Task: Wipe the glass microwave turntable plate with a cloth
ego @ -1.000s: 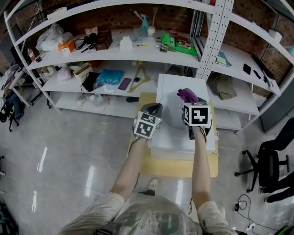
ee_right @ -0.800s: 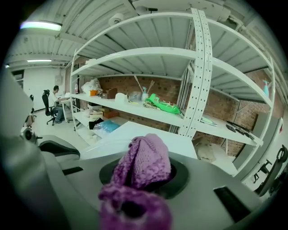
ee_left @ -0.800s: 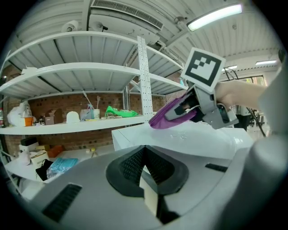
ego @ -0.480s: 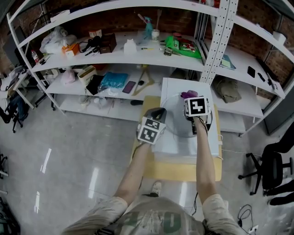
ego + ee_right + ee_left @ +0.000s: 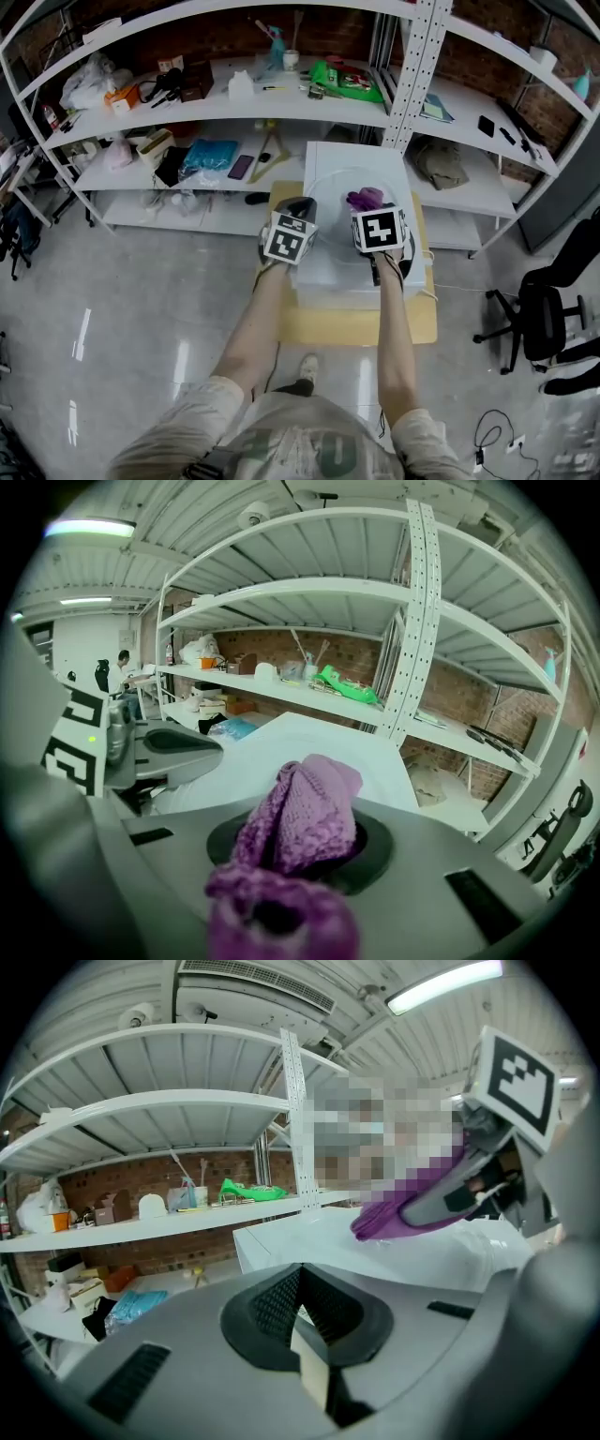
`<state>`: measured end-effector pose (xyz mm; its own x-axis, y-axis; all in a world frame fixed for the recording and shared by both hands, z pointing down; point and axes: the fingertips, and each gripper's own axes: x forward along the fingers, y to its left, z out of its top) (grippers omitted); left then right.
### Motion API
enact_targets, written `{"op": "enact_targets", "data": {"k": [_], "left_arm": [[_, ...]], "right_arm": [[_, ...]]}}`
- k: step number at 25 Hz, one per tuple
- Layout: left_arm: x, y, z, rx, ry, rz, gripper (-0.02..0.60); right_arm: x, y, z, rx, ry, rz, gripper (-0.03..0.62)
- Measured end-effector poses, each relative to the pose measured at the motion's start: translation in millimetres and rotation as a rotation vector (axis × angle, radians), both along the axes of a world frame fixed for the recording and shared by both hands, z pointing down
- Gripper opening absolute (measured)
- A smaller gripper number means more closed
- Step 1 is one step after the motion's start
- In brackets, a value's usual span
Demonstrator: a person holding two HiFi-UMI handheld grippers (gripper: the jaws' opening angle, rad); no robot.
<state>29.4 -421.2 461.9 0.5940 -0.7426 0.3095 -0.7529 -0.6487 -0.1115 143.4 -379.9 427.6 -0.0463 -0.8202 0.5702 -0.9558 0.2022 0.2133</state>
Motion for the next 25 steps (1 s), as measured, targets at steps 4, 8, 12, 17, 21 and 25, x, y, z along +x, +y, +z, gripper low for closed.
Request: {"op": "enact_targets", "data": {"k": [4,8,12,17,21,25], "left_arm": [[3,-1,-1,-0.013,-0.009,-0.001,0.000],[5,0,-1,-0.022,-0.008,0.010,0.000],[4,3,-1,-0.018,-0.001,0.012,0.000],[6,6,-2,-0.006,0.005,0.015,0.000],[5,8,-2,-0.001,0.009,0.015,0.000],[4,8,-2,-0.001,0.010,0.002,0.000]], "right_arm": [[-5,37,1,0.016,0.000,0.003,0.054],[-11,69,1,0.034,-0.004,0.006,0.054],[-13,86,3,0.034,-0.017,0.002,0.054],[-8,96,4,0.038,-0.023,0.005,0.054],[-6,91,-7,0.070,-0.033,0.013,0.054],[-1,66,-27,0.110,-0.038,0.002,0.054]]}}
